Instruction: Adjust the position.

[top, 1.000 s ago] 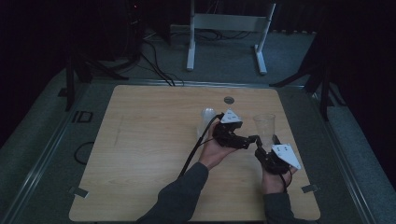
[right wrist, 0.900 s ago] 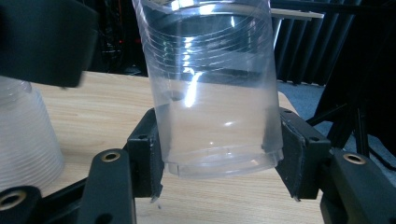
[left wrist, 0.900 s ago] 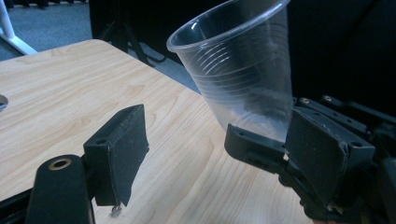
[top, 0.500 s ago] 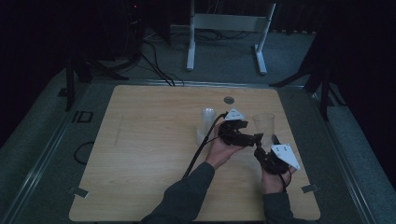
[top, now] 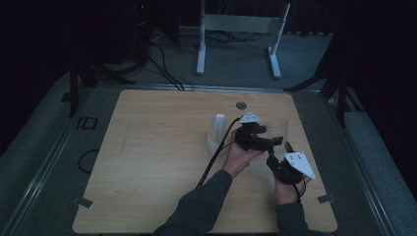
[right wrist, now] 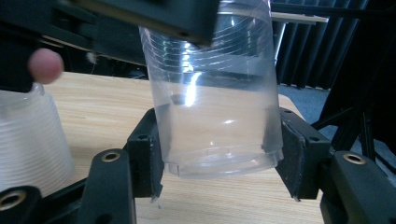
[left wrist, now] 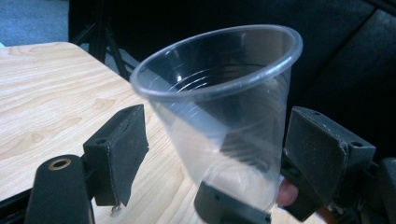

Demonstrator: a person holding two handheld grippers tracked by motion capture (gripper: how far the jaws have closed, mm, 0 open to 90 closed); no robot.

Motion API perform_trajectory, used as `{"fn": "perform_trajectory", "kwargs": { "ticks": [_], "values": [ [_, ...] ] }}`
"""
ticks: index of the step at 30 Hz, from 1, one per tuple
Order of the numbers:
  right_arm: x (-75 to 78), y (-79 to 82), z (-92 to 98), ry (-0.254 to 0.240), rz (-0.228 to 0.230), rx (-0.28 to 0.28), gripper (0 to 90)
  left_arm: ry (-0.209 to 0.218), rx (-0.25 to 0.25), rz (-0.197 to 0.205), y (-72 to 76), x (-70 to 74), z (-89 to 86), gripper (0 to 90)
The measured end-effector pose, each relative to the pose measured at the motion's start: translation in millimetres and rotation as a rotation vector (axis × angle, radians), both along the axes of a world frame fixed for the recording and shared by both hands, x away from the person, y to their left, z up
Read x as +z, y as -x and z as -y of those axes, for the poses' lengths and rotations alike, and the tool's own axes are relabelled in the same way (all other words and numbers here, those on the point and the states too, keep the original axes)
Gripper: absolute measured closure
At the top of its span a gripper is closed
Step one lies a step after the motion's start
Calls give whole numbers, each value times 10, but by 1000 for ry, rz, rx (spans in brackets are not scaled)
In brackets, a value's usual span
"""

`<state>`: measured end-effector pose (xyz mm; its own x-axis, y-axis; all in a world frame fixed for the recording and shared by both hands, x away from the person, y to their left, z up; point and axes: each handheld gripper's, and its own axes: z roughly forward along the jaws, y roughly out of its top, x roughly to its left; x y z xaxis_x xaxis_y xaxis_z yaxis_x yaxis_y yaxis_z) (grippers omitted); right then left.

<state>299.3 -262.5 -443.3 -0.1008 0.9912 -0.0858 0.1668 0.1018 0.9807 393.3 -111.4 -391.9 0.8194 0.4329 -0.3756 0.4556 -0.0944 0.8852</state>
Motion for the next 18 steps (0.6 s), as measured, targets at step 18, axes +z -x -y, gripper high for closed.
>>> {"fn": "perform_trajectory", "kwargs": {
  "ticks": [18],
  "values": [
    [-22, -6, -34, -1, -8, 19, 412, 59, 35, -34, -35, 32, 63, 245]
  ]
}}
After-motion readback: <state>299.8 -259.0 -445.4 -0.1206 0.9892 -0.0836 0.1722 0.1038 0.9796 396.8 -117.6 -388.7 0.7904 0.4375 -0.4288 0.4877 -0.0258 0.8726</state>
